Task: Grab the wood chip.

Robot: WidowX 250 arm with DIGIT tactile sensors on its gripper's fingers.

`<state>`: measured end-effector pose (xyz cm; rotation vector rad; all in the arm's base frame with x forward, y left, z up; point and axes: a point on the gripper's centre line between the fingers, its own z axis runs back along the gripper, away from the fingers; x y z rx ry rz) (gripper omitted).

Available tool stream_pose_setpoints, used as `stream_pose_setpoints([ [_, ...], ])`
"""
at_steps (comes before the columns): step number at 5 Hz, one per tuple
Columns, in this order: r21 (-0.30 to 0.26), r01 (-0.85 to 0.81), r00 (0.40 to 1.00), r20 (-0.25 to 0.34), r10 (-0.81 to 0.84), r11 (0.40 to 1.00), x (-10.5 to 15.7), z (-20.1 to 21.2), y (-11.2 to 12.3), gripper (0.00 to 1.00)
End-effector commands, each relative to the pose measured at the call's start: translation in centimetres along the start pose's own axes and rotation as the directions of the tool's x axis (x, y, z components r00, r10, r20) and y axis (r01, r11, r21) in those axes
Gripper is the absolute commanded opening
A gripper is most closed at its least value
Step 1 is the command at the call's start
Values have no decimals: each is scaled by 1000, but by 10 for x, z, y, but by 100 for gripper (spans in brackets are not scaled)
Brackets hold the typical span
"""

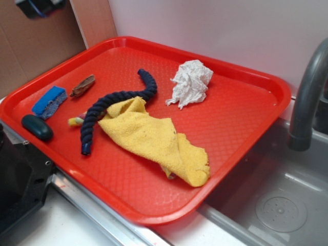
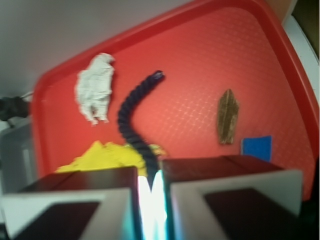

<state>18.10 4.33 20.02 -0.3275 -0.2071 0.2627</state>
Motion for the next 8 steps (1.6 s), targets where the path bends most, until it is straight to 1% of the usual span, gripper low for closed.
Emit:
stream_pose_setpoints([
  [1, 121, -118, 993, 24, 115, 986, 30, -32, 64, 100],
  [2, 113, -90, 996, -18, 93, 990, 34, -79, 88, 100],
  [3, 113, -87, 995, -33, 91, 990, 31, -99, 96, 100],
  [4, 192, -106, 990, -75, 122, 976, 20, -133, 98, 100],
  [5, 275, -121, 984, -95, 152, 954, 15, -150, 111, 100],
  [6, 288, -123, 981, -111, 160, 950, 15, -162, 121, 100],
  [7, 287, -110, 983, -109, 147, 951, 14, -167, 116, 0],
  [8, 265, -105, 987, -87, 132, 959, 12, -160, 110, 0],
])
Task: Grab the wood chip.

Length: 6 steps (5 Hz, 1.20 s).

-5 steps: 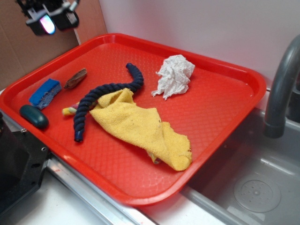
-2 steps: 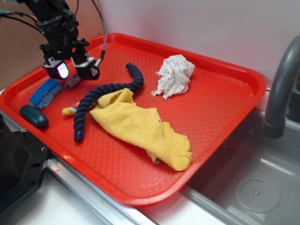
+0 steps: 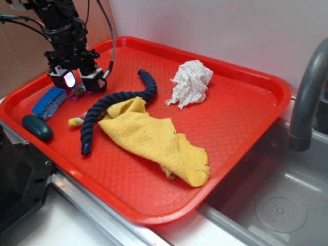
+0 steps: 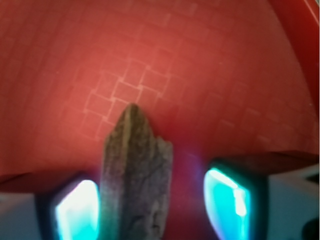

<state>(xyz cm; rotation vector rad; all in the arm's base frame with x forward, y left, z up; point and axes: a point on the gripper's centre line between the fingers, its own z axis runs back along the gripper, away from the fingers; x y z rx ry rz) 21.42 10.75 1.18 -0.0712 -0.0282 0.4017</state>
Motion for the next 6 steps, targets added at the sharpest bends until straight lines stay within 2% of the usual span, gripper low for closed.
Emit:
stream_pose_setpoints([
  [1, -36, 12, 1000, 26, -11, 999, -12, 9, -3, 0],
  [2, -87, 20, 1000, 17, -18, 996, -19, 24, -12, 0],
  [3, -109, 26, 999, 29, -23, 994, -30, 59, -28, 0],
  [4, -88, 83, 991, 112, -73, 993, -41, 106, -50, 0],
  [5, -89, 106, 977, 195, -87, 990, -44, 155, -58, 0],
  [6, -135, 120, 972, 216, -89, 984, -42, 205, -57, 0],
])
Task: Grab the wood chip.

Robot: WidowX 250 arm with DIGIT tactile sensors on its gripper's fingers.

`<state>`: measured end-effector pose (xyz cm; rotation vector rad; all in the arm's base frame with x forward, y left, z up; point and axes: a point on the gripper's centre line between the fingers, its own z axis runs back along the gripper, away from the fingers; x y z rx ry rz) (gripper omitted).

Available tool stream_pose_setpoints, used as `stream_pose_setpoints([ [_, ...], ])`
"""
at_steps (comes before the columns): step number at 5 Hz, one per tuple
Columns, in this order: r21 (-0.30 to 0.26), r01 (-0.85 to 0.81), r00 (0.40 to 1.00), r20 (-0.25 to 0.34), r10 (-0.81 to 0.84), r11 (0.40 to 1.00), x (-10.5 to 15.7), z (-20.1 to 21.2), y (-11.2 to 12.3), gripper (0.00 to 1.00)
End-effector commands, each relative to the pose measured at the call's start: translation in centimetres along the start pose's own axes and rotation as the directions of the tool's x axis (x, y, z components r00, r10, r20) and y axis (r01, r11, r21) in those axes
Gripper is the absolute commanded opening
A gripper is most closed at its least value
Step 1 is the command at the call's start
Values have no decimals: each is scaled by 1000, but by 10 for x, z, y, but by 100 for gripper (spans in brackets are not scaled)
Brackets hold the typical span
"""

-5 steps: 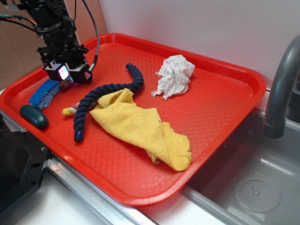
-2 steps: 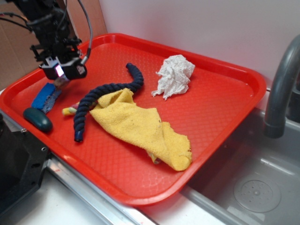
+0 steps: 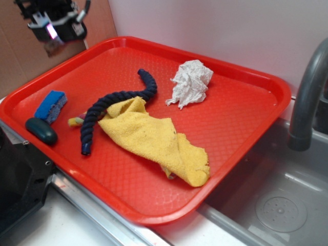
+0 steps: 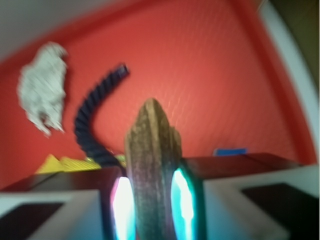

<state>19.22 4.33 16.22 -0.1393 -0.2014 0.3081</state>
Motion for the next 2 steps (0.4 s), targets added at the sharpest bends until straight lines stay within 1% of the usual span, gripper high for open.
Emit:
stream_pose_setpoints([
  [1, -88, -18, 996, 85, 25, 996, 20, 95, 7, 0],
  [2, -71, -28, 997, 77, 33, 997, 30, 93, 21, 0],
])
